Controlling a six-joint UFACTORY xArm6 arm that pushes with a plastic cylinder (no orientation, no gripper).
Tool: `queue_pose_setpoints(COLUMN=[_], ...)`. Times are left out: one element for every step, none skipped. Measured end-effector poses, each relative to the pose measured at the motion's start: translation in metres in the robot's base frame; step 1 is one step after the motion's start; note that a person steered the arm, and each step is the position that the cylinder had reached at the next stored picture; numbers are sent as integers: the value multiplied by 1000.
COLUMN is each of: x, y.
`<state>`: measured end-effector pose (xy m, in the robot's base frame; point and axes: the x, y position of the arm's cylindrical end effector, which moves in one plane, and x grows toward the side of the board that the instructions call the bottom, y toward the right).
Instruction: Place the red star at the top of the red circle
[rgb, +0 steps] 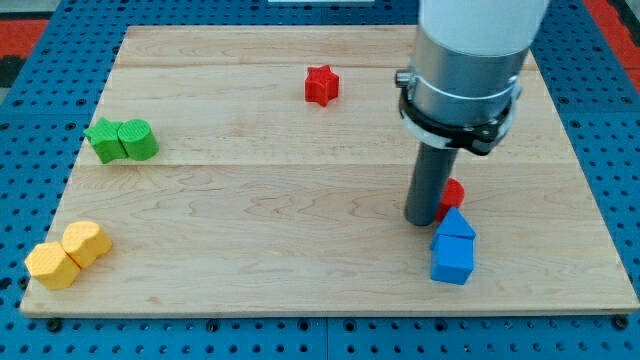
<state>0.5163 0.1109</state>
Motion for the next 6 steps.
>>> queue_pose_setpoints(x=[-11, 0, 4, -87, -172, -252], y=[5, -10, -44, -65, -69, -66])
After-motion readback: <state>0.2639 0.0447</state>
